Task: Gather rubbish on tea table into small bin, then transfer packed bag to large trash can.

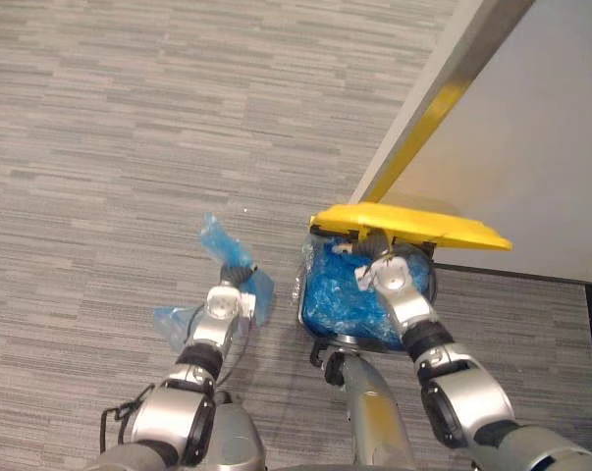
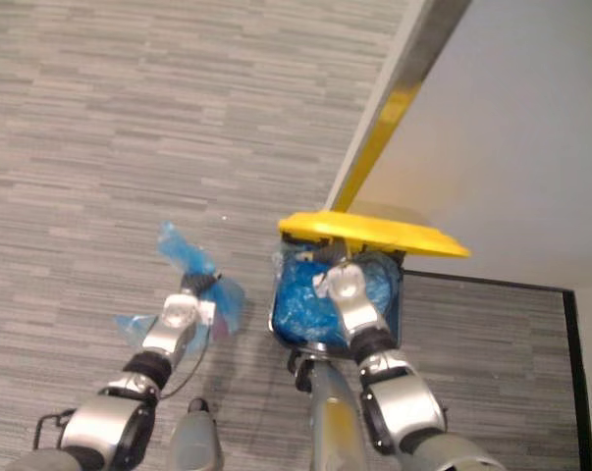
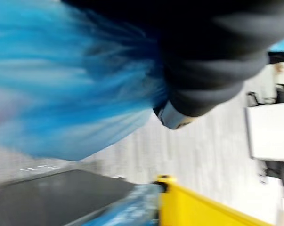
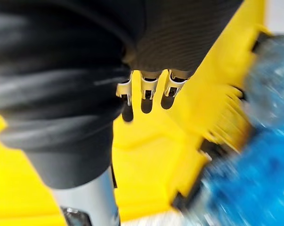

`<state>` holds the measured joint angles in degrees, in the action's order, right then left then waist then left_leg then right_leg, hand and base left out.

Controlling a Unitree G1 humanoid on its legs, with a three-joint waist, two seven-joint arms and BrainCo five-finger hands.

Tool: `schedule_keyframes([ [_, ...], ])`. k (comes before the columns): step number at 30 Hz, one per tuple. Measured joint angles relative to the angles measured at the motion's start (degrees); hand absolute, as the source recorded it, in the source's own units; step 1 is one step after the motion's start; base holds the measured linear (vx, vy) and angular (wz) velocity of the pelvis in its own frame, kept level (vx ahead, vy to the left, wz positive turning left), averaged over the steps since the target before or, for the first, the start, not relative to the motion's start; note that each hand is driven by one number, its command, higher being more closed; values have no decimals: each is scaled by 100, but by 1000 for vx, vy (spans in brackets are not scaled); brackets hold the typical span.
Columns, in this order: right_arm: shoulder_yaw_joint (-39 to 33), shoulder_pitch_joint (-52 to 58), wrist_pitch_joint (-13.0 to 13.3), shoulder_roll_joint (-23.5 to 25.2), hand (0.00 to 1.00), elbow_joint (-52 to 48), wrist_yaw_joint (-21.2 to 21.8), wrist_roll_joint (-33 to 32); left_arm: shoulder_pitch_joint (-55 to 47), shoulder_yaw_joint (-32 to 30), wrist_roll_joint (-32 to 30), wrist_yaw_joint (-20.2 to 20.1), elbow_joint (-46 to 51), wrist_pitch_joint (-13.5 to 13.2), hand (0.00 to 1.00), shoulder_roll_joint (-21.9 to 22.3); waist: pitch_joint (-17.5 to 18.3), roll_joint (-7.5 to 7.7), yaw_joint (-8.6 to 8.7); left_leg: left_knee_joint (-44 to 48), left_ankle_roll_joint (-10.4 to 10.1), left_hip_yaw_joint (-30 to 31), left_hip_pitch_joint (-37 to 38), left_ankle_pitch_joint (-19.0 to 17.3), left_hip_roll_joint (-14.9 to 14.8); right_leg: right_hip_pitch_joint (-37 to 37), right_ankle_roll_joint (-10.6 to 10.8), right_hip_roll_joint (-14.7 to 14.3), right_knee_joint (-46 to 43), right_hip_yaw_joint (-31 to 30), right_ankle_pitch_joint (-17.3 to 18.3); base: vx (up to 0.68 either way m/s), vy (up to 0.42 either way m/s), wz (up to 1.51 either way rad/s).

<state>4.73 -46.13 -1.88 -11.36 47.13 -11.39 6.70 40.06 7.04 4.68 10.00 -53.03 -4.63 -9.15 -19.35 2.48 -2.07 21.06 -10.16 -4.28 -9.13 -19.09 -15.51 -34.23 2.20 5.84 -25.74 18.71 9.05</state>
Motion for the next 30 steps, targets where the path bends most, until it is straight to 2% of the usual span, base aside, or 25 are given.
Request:
schedule_keyframes([
  [2, -1, -321, -75, -166, 0, 156, -9, -18, -148, 259, 183, 7, 550, -35, 100, -103, -31, 7, 27, 2, -77, 1, -5, 40, 8, 1, -65, 14, -5, 0, -45, 43, 41, 3],
  [4, 2, -331, -39, -641, 0, 26, -18, -131, -1183, 651, 211, -11, 2148, -275, 100, -238, -58, -9, 36, 120, -122, 7, -101, 62, 16, 5, -80, 74, -13, -9, -54, 66, 60, 11],
  [5, 2, -331, -39, -728, 0, 26, -17, -153, -1376, 698, 211, -15, 2381, -324, 100, -247, -68, -10, 32, 147, -125, 7, -110, 60, 21, 12, -80, 89, -19, -24, -54, 59, 84, 18],
  [7, -3, -333, -49, -1338, 0, 50, -7, -280, -2475, 907, 338, -194, 3474, -575, 100, -289, -119, -32, 35, 349, -110, 10, -214, 36, 99, 40, -89, 113, -44, -400, -57, 26, 131, 25],
  [9, -8, -333, -86, -1553, 0, 135, -4, -354, -2817, 1012, 478, -342, 3662, -674, 100, -327, -160, -75, -27, 552, -117, 29, -297, -122, 94, 48, -132, 115, -48, -434, -86, -30, 121, 8],
  [13, -5, -385, -85, -1570, 0, 134, -11, -562, -2773, 1114, 570, -525, 3688, -686, 100, -416, -270, -98, -23, 871, -124, 89, -406, -408, 134, 57, -102, 156, -69, -492, -190, -100, 97, -1],
  [19, -34, -443, -83, -1572, 0, 115, -12, -567, -2791, 1534, 591, -600, 4229, -690, 100, -366, -282, -119, -4, 957, -142, 178, -472, -396, 129, 57, -53, 139, -58, -481, -220, -48, -18, 2],
  [24, -241, -439, -91, -1535, 0, 105, -12, -671, -2764, 1839, 667, -651, 4463, -690, 100, -182, -282, -119, 0, 1022, -147, 135, -474, -394, 112, 58, -46, 110, -32, -515, -254, -11, -14, -5],
  [27, -441, -437, -116, -1331, 0, 18, -28, -683, -2581, 2158, 670, -666, 4567, -690, 100, -40, -282, -119, -1, 1101, -136, 75, -486, -402, 102, 74, 18, 89, 38, -556, -294, -18, 9, -9],
  [30, -452, -426, -180, -1121, 0, -248, -50, -685, -2313, 2494, 668, -686, 4566, -689, 100, 204, -282, -119, -8, 1244, -127, -26, -497, -482, 55, 101, -17, 12, 139, -635, -430, -27, 29, -18],
])
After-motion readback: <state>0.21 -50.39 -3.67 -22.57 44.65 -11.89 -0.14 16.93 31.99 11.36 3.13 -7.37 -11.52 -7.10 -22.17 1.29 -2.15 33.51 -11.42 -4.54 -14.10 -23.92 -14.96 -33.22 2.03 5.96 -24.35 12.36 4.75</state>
